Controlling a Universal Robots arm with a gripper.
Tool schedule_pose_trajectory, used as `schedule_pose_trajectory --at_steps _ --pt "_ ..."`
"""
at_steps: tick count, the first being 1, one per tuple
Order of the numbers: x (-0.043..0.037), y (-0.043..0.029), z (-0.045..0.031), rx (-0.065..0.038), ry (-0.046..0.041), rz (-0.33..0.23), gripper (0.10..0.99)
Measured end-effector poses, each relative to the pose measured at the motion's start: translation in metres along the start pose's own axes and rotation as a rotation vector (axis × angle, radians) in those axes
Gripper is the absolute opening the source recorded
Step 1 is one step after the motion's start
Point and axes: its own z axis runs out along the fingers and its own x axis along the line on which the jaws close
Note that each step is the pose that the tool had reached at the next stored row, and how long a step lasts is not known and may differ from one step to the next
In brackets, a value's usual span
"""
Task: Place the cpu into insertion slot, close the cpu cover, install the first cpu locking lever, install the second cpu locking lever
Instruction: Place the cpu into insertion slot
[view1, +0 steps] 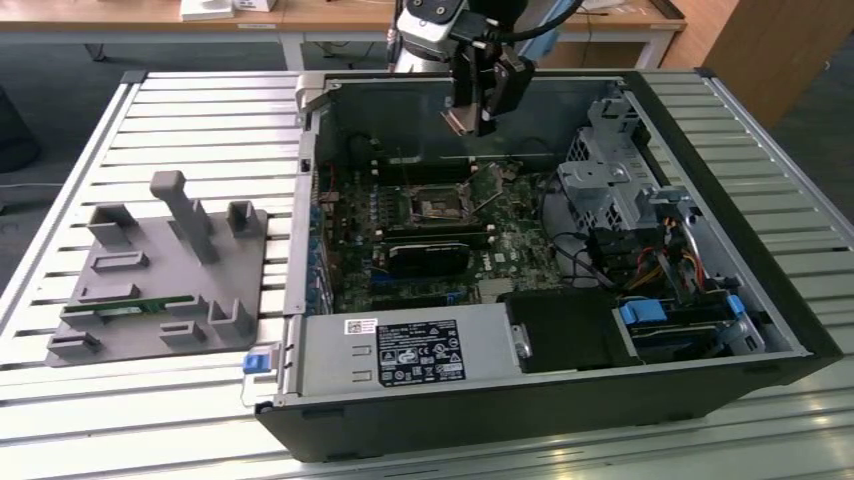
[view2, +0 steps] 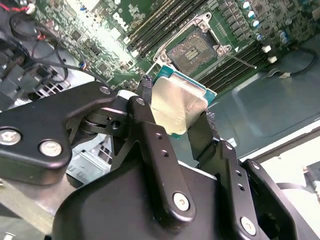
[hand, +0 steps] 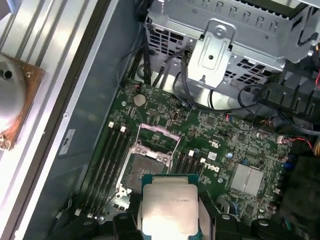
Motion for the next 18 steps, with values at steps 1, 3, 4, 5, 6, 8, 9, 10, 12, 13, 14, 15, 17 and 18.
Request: schedule_pose_trajectory --at_steps 1,3,4,5,6,8,9,10,12,13,14,15,17,18 --pt "0.0001 -0.0001 0.0004 0.0 -0.001 0.014 0.537" --pt "0.0002 -0.0005 0.0014 0.0 -0.0028 0.039 0.537" --pt "0.0004 -0.0008 0.0018 -0.001 -0.0034 0.05 0.537" --pt "0.0007 -0.0012 0.0023 -0.001 -0.004 0.058 0.537" --pt "0.0013 -0.0019 0.0027 -0.001 -0.0048 0.066 0.537" --pt "0.0025 -0.0033 0.0037 -0.001 -0.0062 0.08 0.537" --pt "0.003 -0.004 0.0042 -0.001 -0.0067 0.086 0.537" --pt "0.0036 -0.0047 0.0047 -0.001 -0.0074 0.094 0.537" --pt "0.0043 -0.0056 0.0056 -0.001 -0.0087 0.112 0.537" --pt "0.0045 -0.0058 0.0062 -0.001 -0.0097 0.122 0.537" --pt "0.0048 -0.006 0.0068 -0.001 -0.0108 0.132 0.537" --pt "0.0051 -0.0062 0.0076 -0.001 -0.0118 0.141 0.537" --pt "0.0058 -0.0065 0.0098 -0.001 -0.0136 0.157 0.537" --pt "0.0064 -0.0064 0.0111 -0.001 -0.0144 0.164 0.537"
